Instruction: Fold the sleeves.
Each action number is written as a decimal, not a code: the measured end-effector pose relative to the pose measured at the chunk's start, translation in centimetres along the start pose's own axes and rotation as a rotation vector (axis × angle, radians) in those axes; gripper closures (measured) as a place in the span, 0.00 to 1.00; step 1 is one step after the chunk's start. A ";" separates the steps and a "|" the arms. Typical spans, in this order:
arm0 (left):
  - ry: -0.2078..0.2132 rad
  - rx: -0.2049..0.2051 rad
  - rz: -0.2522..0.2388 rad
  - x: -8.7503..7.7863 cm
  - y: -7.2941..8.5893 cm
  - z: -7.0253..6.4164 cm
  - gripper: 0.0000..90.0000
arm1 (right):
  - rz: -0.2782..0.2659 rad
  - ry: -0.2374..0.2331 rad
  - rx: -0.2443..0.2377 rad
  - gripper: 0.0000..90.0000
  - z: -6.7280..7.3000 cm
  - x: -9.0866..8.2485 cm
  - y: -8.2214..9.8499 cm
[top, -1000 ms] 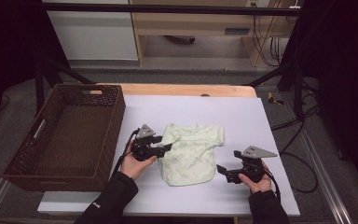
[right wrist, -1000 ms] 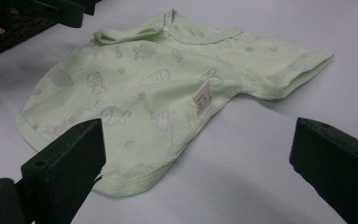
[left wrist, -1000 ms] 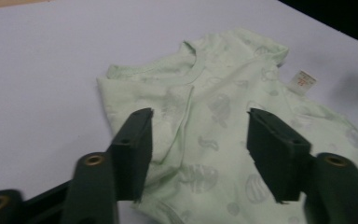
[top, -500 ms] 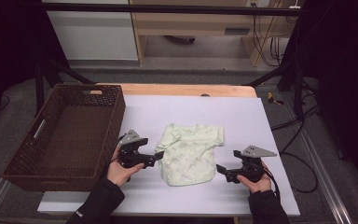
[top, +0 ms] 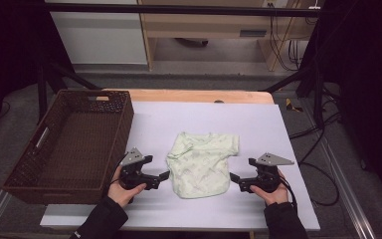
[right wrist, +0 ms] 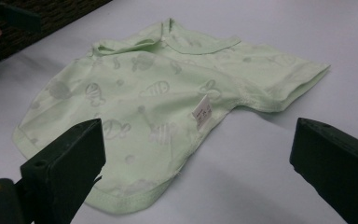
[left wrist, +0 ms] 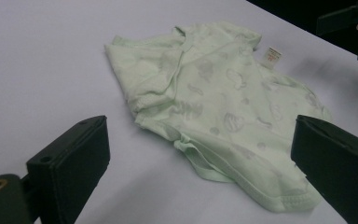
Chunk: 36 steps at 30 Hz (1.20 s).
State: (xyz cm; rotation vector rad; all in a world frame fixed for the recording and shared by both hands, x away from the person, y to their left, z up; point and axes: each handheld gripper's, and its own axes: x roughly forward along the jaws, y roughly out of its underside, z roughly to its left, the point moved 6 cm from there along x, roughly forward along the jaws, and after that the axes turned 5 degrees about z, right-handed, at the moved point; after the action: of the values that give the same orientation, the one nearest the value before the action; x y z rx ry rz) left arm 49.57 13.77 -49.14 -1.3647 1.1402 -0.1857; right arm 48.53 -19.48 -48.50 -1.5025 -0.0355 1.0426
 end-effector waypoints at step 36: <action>-0.008 -0.007 -0.004 -0.3 1.0 0.2 0.04 | 0.032 0.147 0.039 0.07 -3.5 3.5 -3.2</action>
State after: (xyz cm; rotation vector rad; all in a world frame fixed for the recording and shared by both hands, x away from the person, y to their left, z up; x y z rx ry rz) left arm 49.09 14.44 -49.82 -1.3726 1.1329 -0.1789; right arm 54.46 -19.37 -48.42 -1.5448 0.1121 0.9500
